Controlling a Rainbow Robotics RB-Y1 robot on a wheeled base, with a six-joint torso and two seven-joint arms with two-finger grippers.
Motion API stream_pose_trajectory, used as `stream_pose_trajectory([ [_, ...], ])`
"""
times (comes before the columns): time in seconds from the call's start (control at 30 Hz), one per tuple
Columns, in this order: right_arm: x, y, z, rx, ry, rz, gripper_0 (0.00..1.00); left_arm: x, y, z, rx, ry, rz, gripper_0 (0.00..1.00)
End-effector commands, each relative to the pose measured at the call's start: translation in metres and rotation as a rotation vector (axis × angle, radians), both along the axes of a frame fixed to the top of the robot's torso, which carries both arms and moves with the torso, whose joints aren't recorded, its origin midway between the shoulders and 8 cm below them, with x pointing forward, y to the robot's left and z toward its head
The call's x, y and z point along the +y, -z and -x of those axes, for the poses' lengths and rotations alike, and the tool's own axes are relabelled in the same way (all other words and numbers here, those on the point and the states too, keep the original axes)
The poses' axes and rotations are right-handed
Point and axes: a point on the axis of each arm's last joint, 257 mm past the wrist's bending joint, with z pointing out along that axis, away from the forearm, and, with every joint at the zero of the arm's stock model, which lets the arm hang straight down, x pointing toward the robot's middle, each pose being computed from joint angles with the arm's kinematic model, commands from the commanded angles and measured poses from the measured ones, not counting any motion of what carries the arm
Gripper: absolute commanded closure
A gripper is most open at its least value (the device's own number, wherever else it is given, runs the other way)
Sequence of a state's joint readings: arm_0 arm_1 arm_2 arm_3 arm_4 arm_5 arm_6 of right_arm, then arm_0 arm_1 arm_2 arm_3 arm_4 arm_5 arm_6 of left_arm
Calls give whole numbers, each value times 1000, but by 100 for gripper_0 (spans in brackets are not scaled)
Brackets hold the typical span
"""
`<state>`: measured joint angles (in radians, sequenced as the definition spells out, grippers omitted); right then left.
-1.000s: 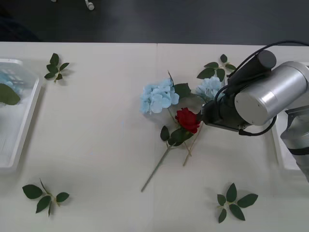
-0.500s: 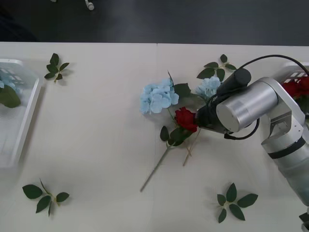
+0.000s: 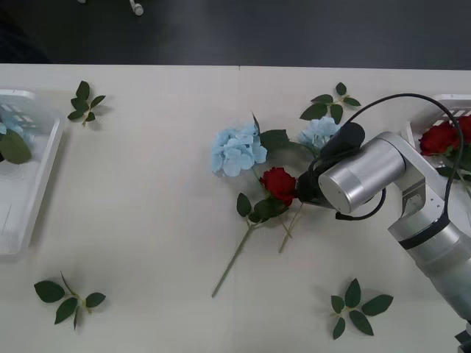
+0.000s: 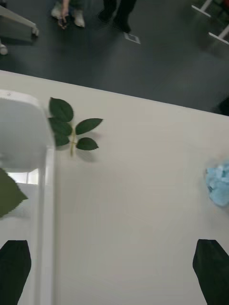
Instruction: Put the red flowers into the right box and the blue flowers into the left box
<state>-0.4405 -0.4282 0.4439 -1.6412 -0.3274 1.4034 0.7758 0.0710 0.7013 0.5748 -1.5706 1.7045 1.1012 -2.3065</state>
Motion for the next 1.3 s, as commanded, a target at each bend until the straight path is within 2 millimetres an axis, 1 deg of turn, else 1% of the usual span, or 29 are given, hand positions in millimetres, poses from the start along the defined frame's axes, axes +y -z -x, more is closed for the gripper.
stream_pose_trajectory([
  [0.03,18,-11,-7,-27,45,-54,0,-25,-35,10,-37,99,-38,0],
  [0.07,19,-10,-7,-25,46,-53,0,-35,-37,13,-38,134,-40,0],
  [0.1,19,-9,-7,-24,47,-53,0,-39,-38,15,-39,152,-42,0],
  [0.13,18,-9,-7,-27,49,-47,0,-51,-40,21,-40,198,-51,0],
  [0.2,17,-6,-7,-25,47,-37,0,-65,-42,28,-54,263,-90,0],
  [0.37,16,-2,-6,-25,46,-19,0,-91,-46,43,-99,407,-146,0],
  [0.57,16,-2,-6,-24,49,-20,0,-108,-45,55,-160,539,-244,0],
  [0.6,15,-1,-6,-25,51,-20,0,-113,-44,59,-173,576,-264,0],
  [0.77,10,2,-6,-21,60,-8,0,-128,-44,70,-215,684,-322,0],
  [0.8,7,3,-7,-20,60,1,5,-130,-44,72,-226,708,-338,0],
  [0.83,5,5,-7,-17,62,6,21,-133,-44,73,-233,724,-346,0],
  [0.87,4,6,-7,-15,65,9,47,-136,-45,75,-233,743,-350,0],
  [0.9,3,7,-6,-12,65,10,59,-137,-45,76,-233,751,-349,0],
  [0.93,1,9,-6,-11,66,19,82,-140,-46,77,-236,766,-351,0],
  [0.97,1,9,-6,-11,65,20,95,-143,-46,78,-238,779,-350,0],
  [1.0,0,10,-6,-10,67,21,100,-145,-47,78,-241,788,-349,0],
  [1.17,0,9,-6,-9,72,18,100,-156,-47,78,-251,819,-355,0],
  [1.3,1,9,-6,-10,71,15,100,-166,-47,79,-264,843,-412,0],
])
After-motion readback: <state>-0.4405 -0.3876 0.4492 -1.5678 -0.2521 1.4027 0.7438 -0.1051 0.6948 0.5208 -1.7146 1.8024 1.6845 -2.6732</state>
